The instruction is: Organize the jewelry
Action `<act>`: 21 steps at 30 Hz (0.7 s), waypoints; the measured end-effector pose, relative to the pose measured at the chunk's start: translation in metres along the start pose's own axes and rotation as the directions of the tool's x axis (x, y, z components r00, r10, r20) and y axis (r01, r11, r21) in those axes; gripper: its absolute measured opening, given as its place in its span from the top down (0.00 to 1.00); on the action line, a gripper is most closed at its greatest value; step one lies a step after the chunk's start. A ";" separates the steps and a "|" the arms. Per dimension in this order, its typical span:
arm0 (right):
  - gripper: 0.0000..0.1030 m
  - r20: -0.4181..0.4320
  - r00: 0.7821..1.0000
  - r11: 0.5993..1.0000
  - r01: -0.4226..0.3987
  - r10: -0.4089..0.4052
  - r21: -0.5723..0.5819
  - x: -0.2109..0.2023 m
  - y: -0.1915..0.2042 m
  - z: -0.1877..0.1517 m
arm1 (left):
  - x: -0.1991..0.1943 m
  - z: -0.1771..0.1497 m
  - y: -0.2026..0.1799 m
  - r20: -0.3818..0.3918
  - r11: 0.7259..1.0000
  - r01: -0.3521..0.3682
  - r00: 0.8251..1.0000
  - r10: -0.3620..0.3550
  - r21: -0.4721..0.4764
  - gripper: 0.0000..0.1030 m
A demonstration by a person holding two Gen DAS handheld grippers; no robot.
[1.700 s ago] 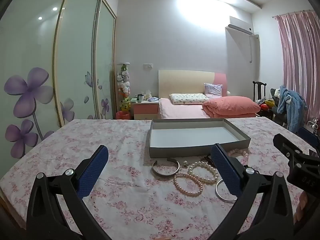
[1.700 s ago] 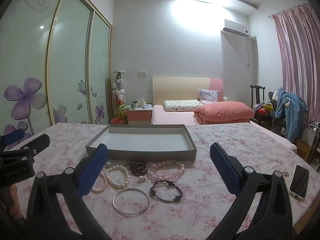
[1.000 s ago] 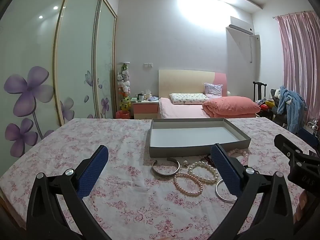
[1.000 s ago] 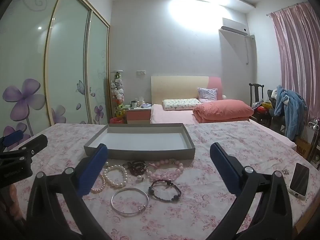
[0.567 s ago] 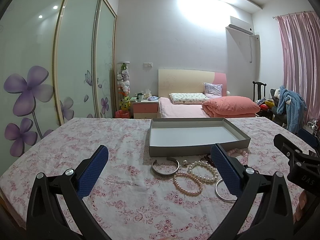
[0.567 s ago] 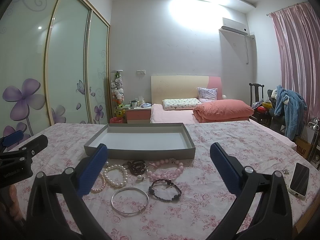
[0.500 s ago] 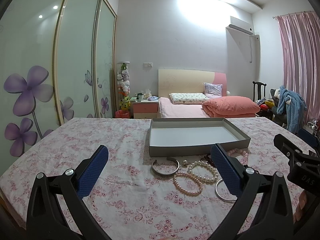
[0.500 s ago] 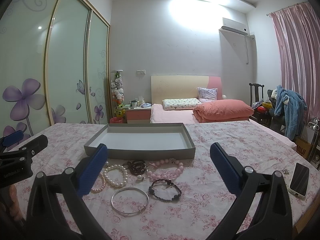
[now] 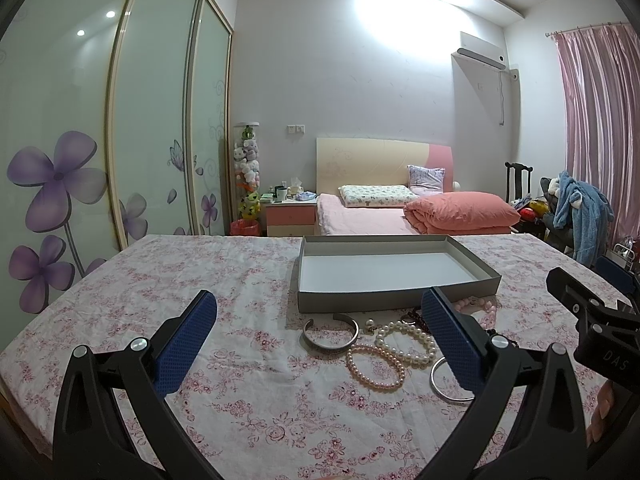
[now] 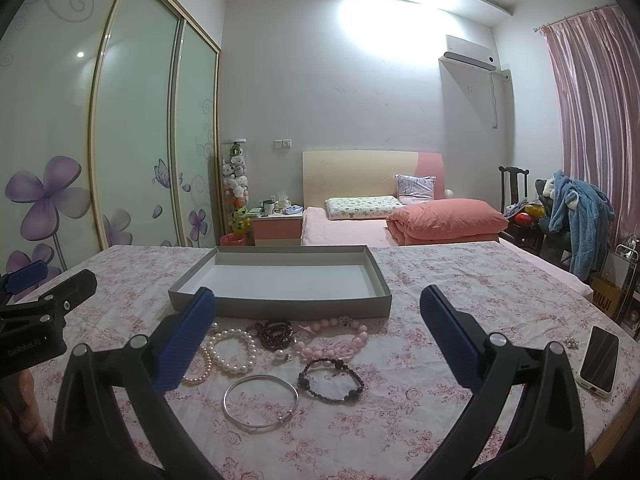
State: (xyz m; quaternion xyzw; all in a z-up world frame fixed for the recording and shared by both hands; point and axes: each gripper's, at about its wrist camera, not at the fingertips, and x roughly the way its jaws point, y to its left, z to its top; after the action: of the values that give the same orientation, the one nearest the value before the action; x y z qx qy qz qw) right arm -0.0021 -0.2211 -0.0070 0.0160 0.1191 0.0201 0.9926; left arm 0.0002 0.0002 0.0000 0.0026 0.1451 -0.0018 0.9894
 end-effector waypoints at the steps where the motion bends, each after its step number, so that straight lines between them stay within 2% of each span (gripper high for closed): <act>1: 0.04 0.001 1.000 1.000 0.000 0.000 0.000 0.000 0.000 0.000 | 0.000 0.000 0.000 0.000 1.000 0.000 1.000 0.000 0.000 0.02; 21: 0.04 -0.002 1.000 1.000 0.001 -0.001 -0.001 0.001 0.001 0.000 | -0.002 -0.001 -0.002 -0.003 1.000 -0.001 1.000 0.001 -0.001 0.02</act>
State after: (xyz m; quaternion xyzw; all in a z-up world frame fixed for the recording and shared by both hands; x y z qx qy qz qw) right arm -0.0010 -0.2204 -0.0070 0.0156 0.1201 0.0199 0.9924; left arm -0.0025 -0.0016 -0.0007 0.0021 0.1468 -0.0014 0.9892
